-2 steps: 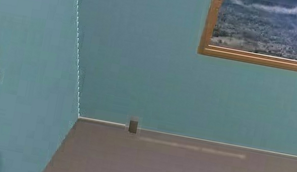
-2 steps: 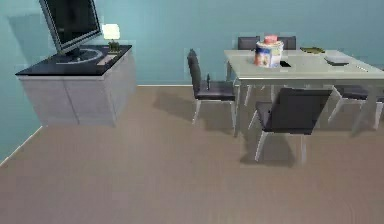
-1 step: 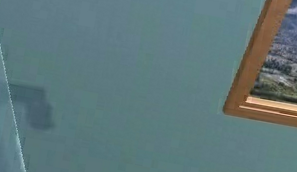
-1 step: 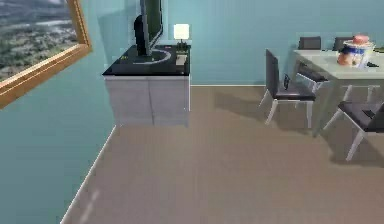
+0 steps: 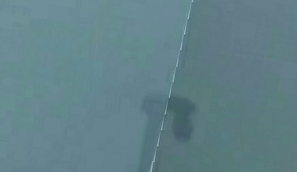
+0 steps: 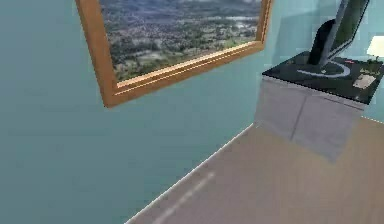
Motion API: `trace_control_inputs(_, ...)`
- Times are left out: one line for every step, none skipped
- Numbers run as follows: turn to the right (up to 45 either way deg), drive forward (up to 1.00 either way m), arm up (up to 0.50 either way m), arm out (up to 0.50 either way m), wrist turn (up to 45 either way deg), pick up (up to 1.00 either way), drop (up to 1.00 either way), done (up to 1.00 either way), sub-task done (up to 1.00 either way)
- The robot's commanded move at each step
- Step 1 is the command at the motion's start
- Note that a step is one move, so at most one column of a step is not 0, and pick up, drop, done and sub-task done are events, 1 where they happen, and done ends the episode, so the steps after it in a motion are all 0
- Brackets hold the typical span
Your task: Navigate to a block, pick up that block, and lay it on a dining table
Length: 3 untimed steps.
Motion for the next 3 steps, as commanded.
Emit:
trace_control_inputs(-45.0, 0.00, 0.00, 0.00, 0.0, 0.00, 0.00, 0.00, 0.00)
trace_control_inputs(0.0, 0.00, 0.10, 0.00, 0.0, 0.00, 0.00, 0.00, 0.00)
trace_control_inputs(0.0, 0.00, 0.00, 0.48, 0.0, 0.00, 0.00, 0.00, 0.00)
